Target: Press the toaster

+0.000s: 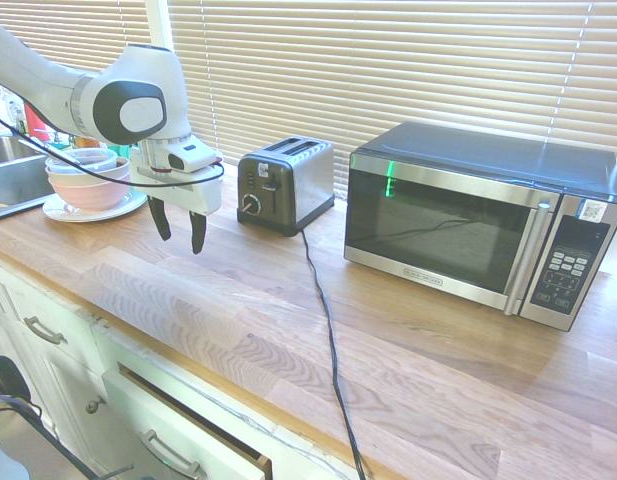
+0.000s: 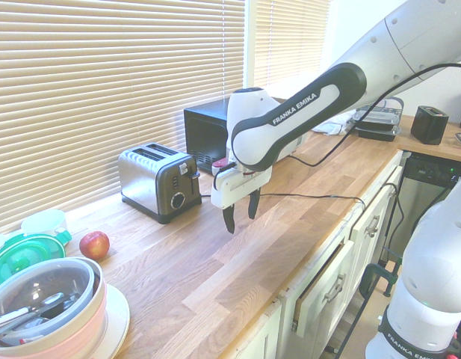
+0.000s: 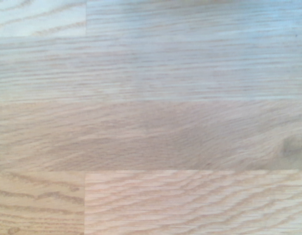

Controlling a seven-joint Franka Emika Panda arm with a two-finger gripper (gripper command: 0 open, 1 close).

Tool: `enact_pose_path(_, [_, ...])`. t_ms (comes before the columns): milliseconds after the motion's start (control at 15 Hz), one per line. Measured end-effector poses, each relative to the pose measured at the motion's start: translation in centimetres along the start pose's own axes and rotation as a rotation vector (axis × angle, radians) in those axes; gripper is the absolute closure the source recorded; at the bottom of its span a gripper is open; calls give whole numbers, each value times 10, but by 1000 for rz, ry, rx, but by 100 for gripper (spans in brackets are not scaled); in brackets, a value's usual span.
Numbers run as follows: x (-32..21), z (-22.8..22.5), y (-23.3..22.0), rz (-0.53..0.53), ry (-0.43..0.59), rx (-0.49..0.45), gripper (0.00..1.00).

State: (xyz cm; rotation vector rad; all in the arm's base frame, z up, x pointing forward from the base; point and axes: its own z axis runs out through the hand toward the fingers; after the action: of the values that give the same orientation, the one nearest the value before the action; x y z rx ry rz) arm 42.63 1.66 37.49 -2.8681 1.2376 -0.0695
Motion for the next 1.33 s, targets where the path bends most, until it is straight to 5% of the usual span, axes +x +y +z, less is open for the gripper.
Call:
enact_pose_path(600, [-7, -47, -5, 46, 130, 25, 0])
enact_pose_path(800, [15, -74, -16, 182, 238, 28, 0])
enact_pose_path(1333, [98, -89, -126, 221, 291, 14, 0])
